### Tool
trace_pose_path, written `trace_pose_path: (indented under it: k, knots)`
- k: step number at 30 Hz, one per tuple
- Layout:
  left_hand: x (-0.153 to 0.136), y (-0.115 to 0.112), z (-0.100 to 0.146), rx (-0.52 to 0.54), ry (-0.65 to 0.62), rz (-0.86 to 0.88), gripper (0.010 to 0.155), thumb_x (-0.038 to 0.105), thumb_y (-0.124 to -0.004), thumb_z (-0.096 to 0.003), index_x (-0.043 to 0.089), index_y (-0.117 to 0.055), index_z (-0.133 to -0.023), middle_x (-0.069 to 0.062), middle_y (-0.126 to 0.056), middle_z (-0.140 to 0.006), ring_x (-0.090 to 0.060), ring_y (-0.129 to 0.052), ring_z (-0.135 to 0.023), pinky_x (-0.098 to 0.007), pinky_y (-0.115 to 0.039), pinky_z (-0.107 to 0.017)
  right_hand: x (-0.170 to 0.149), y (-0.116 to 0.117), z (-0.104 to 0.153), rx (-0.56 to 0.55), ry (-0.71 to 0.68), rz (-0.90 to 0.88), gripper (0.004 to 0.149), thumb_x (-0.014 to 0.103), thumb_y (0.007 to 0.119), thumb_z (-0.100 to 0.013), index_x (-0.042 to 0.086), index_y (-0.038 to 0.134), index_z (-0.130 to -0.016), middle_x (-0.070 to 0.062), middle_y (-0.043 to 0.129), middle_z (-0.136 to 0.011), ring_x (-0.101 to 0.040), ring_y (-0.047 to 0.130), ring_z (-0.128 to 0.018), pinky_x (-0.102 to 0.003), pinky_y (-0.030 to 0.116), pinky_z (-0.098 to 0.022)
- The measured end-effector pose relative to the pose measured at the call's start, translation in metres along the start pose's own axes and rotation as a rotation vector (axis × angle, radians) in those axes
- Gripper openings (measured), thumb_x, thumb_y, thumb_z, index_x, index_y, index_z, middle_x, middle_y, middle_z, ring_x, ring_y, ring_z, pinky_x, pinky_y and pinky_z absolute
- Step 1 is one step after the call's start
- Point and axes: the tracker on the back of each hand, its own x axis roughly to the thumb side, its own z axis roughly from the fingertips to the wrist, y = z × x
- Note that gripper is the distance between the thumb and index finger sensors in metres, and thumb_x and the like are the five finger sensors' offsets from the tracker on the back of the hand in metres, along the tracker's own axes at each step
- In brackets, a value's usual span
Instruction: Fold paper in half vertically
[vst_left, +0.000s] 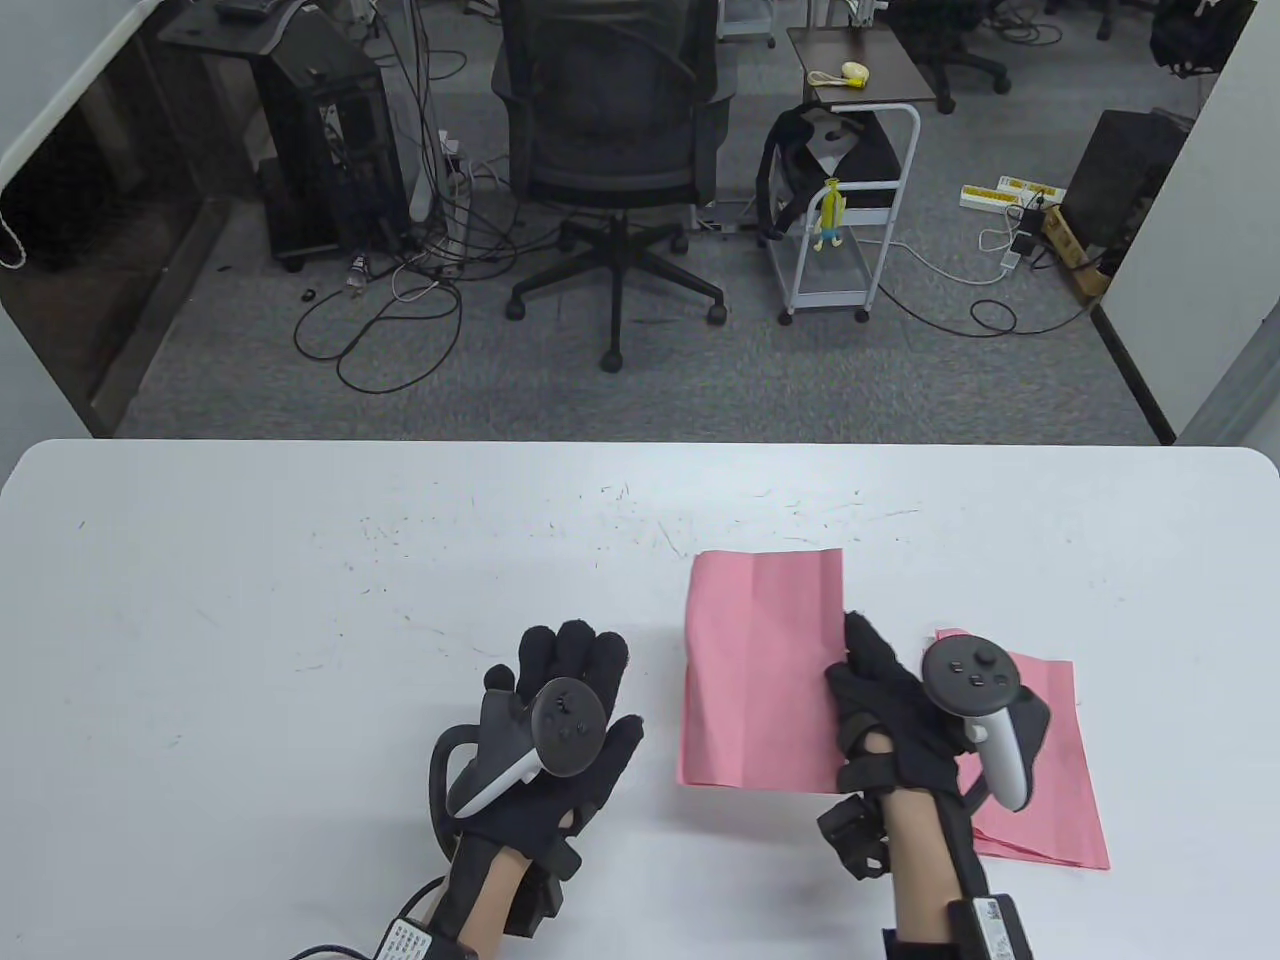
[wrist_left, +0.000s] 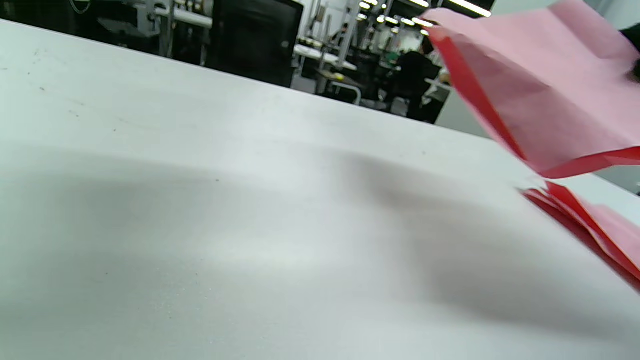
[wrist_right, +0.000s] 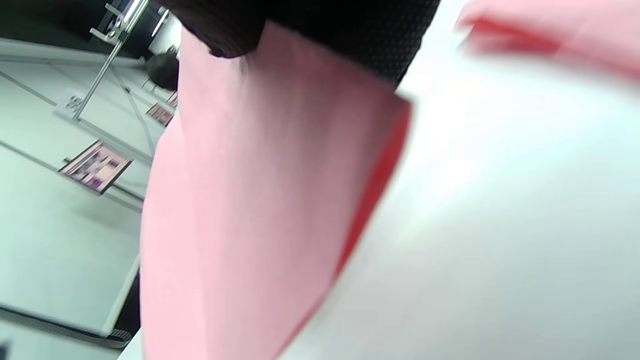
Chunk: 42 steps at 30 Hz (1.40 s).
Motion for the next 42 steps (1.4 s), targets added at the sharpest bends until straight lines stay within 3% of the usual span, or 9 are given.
trace_pose_path:
  k: [5, 8, 12, 19, 30, 32, 34, 37, 42]
  knots:
    - [-0.002, 0.001, 0.0, 0.008, 0.007, -0.002, 0.078, 0.066, -0.042, -0.0548, 0.039, -0.001, -0.116, 0.003, 0.004, -0.126, -0.035, 0.003, -0.115, -0.066, -0.016, -0.082, -0.043, -0.062, 0.002, -0.086, 0.104, 0.005, 0.055, 0.03, 0.08, -0.048, 0.031, 0.061, -0.099, 0.006, 0.091, -0.082, -0.008, 0.102, -0.049, -0.032, 0.087, -0.039]
    - [-0.003, 0.002, 0.001, 0.002, 0.005, -0.003, 0.078, 0.066, -0.042, -0.0549, 0.039, -0.001, -0.116, 0.003, 0.004, -0.126, -0.035, 0.002, -0.116, -0.066, -0.016, -0.082, -0.072, -0.086, 0.0, -0.11, 0.179, -0.007, 0.056, 0.029, 0.08, -0.048, 0.029, 0.06, -0.1, 0.005, 0.09, -0.082, -0.009, 0.101, -0.049, -0.033, 0.086, -0.04]
    - [-0.005, 0.003, 0.0, 0.007, 0.013, 0.0, 0.078, 0.066, -0.042, -0.0549, 0.039, -0.002, -0.116, 0.003, 0.003, -0.127, -0.035, 0.002, -0.116, -0.066, -0.017, -0.082, -0.104, -0.1, -0.007, -0.147, 0.277, 0.047, 0.055, 0.029, 0.08, -0.048, 0.03, 0.06, -0.1, 0.005, 0.09, -0.082, -0.01, 0.101, -0.05, -0.034, 0.086, -0.041]
    - [-0.009, 0.003, -0.001, 0.007, 0.03, -0.007, 0.078, 0.066, -0.042, -0.0548, 0.039, -0.002, -0.116, 0.003, 0.003, -0.127, -0.035, 0.002, -0.116, -0.066, -0.017, -0.082, -0.145, -0.087, -0.031, -0.119, 0.411, 0.111, 0.055, 0.029, 0.079, -0.049, 0.031, 0.059, -0.1, 0.006, 0.089, -0.084, -0.012, 0.099, -0.055, -0.035, 0.084, -0.045]
    - [-0.012, 0.002, -0.003, 0.002, 0.04, -0.005, 0.078, 0.066, -0.042, -0.0549, 0.039, -0.001, -0.116, 0.003, 0.003, -0.127, -0.035, 0.002, -0.116, -0.066, -0.017, -0.082, -0.147, -0.064, -0.044, -0.135, 0.502, 0.337, 0.058, 0.03, 0.078, -0.049, 0.028, 0.055, -0.102, 0.005, 0.085, -0.088, -0.012, 0.097, -0.06, -0.036, 0.083, -0.048]
    - [-0.01, 0.002, -0.003, -0.003, 0.033, -0.003, 0.078, 0.066, -0.042, -0.0548, 0.039, -0.001, -0.116, 0.003, 0.003, -0.127, -0.035, 0.002, -0.116, -0.066, -0.017, -0.082, -0.146, -0.062, -0.043, -0.138, 0.512, 0.39, 0.061, 0.035, 0.077, -0.049, 0.028, 0.05, -0.104, 0.003, 0.081, -0.093, -0.014, 0.095, -0.065, -0.037, 0.081, -0.051]
    - [-0.009, 0.001, -0.003, -0.004, 0.027, -0.005, 0.078, 0.066, -0.042, -0.0548, 0.039, -0.001, -0.116, 0.003, 0.003, -0.127, -0.035, 0.002, -0.116, -0.066, -0.017, -0.082, -0.14, -0.06, -0.04, -0.13, 0.475, 0.408, 0.068, 0.044, 0.071, -0.05, 0.027, 0.038, -0.107, -0.002, 0.068, -0.104, -0.022, 0.087, -0.079, -0.043, 0.075, -0.059]
    - [-0.009, 0.001, -0.003, -0.002, 0.028, -0.006, 0.078, 0.066, -0.042, -0.0548, 0.039, -0.001, -0.116, 0.003, 0.003, -0.127, -0.035, 0.002, -0.116, -0.066, -0.016, -0.082, -0.127, -0.057, -0.036, -0.101, 0.408, 0.426, 0.072, 0.049, 0.067, -0.051, 0.027, 0.03, -0.108, -0.006, 0.048, -0.113, -0.033, 0.067, -0.097, -0.051, 0.063, -0.069]
    - [-0.01, 0.0, -0.003, -0.002, 0.035, -0.011, 0.078, 0.066, -0.042, -0.0548, 0.039, -0.002, -0.116, 0.003, 0.003, -0.127, -0.035, 0.002, -0.116, -0.066, -0.016, -0.082, -0.081, -0.048, -0.029, -0.057, 0.255, 0.371, 0.072, 0.05, 0.066, -0.051, 0.026, 0.029, -0.108, -0.009, 0.036, -0.115, -0.04, 0.047, -0.104, -0.057, 0.051, -0.074]
